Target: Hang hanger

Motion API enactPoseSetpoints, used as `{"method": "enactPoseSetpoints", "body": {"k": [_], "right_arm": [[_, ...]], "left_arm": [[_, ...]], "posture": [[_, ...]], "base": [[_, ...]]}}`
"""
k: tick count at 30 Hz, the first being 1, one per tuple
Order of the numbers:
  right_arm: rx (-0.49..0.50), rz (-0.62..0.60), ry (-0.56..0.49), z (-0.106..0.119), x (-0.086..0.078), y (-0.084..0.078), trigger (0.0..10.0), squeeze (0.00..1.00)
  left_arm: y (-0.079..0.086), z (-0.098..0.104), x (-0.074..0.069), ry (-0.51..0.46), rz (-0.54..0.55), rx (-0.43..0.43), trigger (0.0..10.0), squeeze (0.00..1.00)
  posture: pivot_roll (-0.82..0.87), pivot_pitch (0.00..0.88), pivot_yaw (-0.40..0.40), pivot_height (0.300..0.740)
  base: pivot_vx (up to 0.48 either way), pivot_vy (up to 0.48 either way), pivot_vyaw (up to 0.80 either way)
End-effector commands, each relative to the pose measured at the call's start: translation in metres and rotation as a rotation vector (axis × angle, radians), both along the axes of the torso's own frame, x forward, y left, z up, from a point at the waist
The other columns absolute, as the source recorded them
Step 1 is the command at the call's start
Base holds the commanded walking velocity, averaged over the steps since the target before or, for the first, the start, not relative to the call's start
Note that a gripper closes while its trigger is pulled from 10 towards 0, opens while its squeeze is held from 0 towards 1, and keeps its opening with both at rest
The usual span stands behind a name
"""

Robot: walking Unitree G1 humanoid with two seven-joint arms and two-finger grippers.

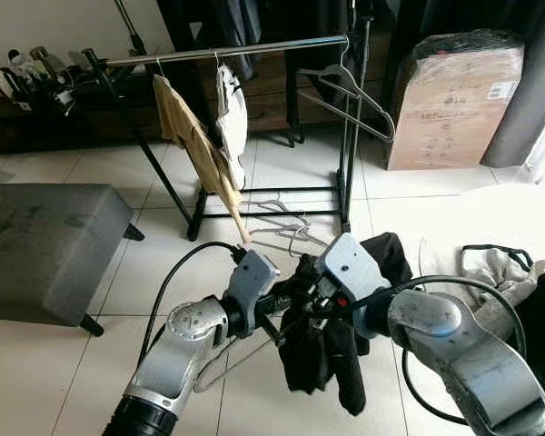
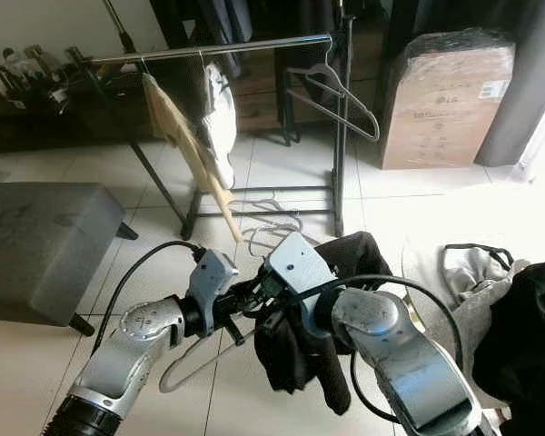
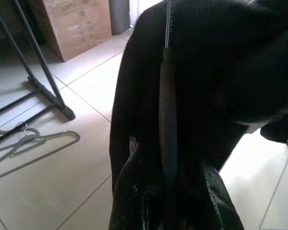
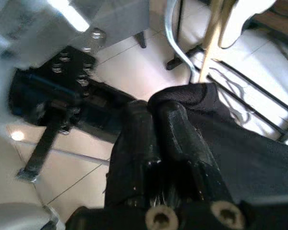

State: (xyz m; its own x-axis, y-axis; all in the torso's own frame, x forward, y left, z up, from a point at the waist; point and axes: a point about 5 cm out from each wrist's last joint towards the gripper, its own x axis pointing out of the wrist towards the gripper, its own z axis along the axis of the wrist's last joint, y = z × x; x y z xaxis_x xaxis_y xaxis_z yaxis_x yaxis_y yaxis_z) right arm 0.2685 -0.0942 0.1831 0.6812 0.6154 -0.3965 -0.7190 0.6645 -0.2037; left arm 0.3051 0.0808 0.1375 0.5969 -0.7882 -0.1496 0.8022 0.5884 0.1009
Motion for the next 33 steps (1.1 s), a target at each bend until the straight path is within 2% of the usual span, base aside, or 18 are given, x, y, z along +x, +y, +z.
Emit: {"method": "enactPoseSetpoints", "body": {"k": [1, 5, 7, 8, 16, 19, 22, 23, 24, 30, 31, 32, 33], "right_arm": [[-0.003, -0.018, 0.018, -0.006, 0.001, 0.0, 0.0, 0.0], [0.004, 0.005, 0.02, -0.007, 0.0, 0.002, 0.0, 0.0], [0.017, 0.054, 0.005, -0.003, -0.003, 0.008, 0.0, 0.0], [0.044, 0.123, -0.012, 0.004, -0.009, 0.017, 0.0, 0.0], [0.064, 0.261, -0.016, 0.007, -0.025, 0.034, 0.0, 0.0], [0.065, 0.275, -0.014, 0.007, -0.027, 0.035, 0.0, 0.0], [0.009, 0.234, -0.005, -0.001, -0.024, 0.03, 0.0, 0.0], [-0.005, 0.219, -0.007, -0.002, -0.023, 0.029, 6.5, 0.0], [-0.016, 0.199, -0.003, -0.004, -0.021, 0.026, 10.0, 0.0], [-0.044, 0.154, 0.007, -0.008, -0.02, 0.019, 10.0, 0.0], [-0.043, 0.152, 0.008, -0.008, -0.02, 0.019, 10.0, 0.2], [-0.043, 0.152, 0.008, -0.008, -0.02, 0.019, 10.0, 0.2], [-0.04, 0.147, 0.01, -0.009, -0.02, 0.019, 10.0, 0.96]], "left_arm": [[0.001, 0.006, 0.003, -0.032, 0.005, -0.007, 0.0, 0.0], [0.0, 0.006, 0.003, -0.03, 0.001, -0.007, 0.0, 0.0], [0.0, 0.006, 0.003, -0.027, -0.004, -0.007, 0.0, 0.0], [-0.001, 0.006, 0.002, -0.025, -0.012, -0.007, 0.0, 0.0], [-0.002, 0.006, 0.002, -0.026, -0.013, -0.01, 0.0, 0.0], [-0.002, 0.006, 0.002, -0.027, -0.013, -0.012, 0.0, 0.0], [-0.002, 0.007, 0.002, -0.029, -0.011, -0.018, 0.0, 0.0], [-0.002, 0.007, 0.002, -0.03, -0.01, -0.02, 0.0, 0.0], [-0.002, 0.008, 0.003, -0.038, -0.004, -0.03, 0.0, 0.0], [-0.003, 0.017, 0.006, -0.058, 0.014, -0.106, 0.0, 0.0], [-0.004, 0.019, 0.006, -0.062, 0.016, -0.118, 0.0, 0.0], [-0.004, 0.019, 0.006, -0.062, 0.016, -0.118, 0.0, 0.0], [-0.004, 0.021, 0.006, -0.064, 0.018, -0.134, 0.0, 0.0]], "posture": [[-0.19, 0.198, 0.115, 0.74], [-0.18, 0.196, 0.116, 0.74], [-0.18, 0.196, 0.116, 0.74], [-0.18, 0.196, 0.117, 0.74], [-0.18, 0.195, 0.117, 0.74], [-0.18, 0.196, 0.116, 0.74], [-0.18, 0.196, 0.116, 0.74], [-0.18, 0.196, 0.116, 0.74], [-0.18, 0.196, 0.116, 0.74], [-0.19, 0.195, 0.114, 0.74], [-0.19, 0.194, 0.114, 0.74], [-0.19, 0.194, 0.114, 0.74], [-0.19, 0.194, 0.114, 0.74]], "base": [[0.0, 0.0, 0.0], [0.0, 0.0, 0.0], [0.0, 0.0, 0.0], [0.0, 0.0, 0.0], [0.0, 0.0, 0.0], [0.0, 0.0, 0.0], [0.0, 0.0, 0.0], [0.0, 0.0, 0.0], [0.0, 0.0, 0.0], [0.0, 0.0, 0.0], [0.0, 0.0, 0.0], [0.0, 0.0, 0.0], [0.0, 0.0, 0.0]]}}
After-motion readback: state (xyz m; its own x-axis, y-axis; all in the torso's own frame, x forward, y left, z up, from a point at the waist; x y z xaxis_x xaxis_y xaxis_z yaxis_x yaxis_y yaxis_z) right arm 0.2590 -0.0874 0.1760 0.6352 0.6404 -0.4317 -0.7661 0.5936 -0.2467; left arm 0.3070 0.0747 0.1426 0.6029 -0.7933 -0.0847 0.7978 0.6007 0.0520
